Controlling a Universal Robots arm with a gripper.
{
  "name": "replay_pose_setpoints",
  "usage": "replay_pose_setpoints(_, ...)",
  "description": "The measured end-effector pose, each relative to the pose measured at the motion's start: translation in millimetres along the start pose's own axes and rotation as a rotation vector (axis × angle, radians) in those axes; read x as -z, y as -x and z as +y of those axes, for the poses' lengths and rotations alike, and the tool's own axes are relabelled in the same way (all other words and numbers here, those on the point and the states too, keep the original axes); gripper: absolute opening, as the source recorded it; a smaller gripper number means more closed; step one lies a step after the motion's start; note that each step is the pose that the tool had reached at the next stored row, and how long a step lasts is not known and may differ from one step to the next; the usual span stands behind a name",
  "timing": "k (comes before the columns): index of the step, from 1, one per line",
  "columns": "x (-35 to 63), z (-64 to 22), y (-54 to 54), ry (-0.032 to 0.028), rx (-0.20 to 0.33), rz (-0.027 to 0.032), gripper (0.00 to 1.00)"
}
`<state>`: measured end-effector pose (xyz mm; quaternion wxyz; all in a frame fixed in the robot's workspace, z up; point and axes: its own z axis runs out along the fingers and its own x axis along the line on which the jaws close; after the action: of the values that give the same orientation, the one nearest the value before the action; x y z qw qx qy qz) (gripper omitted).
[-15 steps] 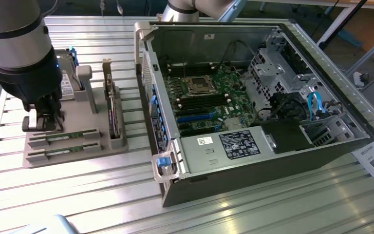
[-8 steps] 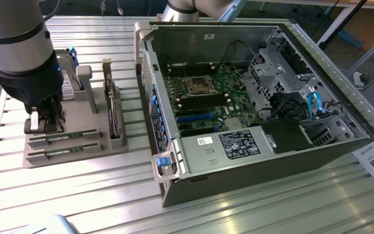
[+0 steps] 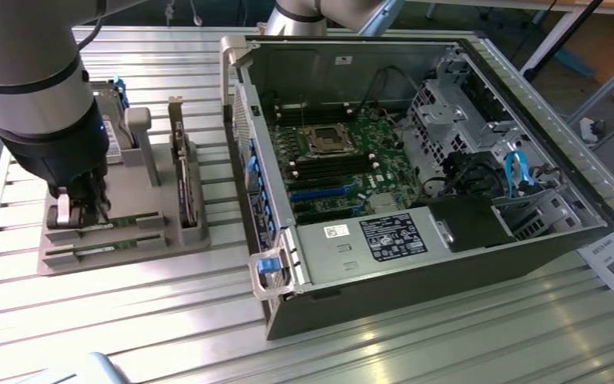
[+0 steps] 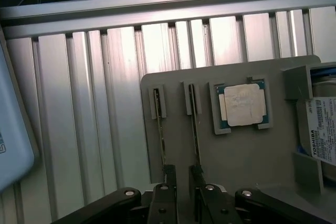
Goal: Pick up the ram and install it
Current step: 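Pick up the ram and move it above insertion slot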
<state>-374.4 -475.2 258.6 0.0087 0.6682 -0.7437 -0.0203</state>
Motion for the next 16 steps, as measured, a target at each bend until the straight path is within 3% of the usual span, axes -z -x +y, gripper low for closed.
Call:
replay_pose_setpoints(10, -12.1, -0.6, -1.7, 0.0001, 0.000, 0.0001, 0.25)
replay_pose_setpoints(16, -12.4, -0.7, -1.7, 0.0000, 0.000, 0.0001, 0.25)
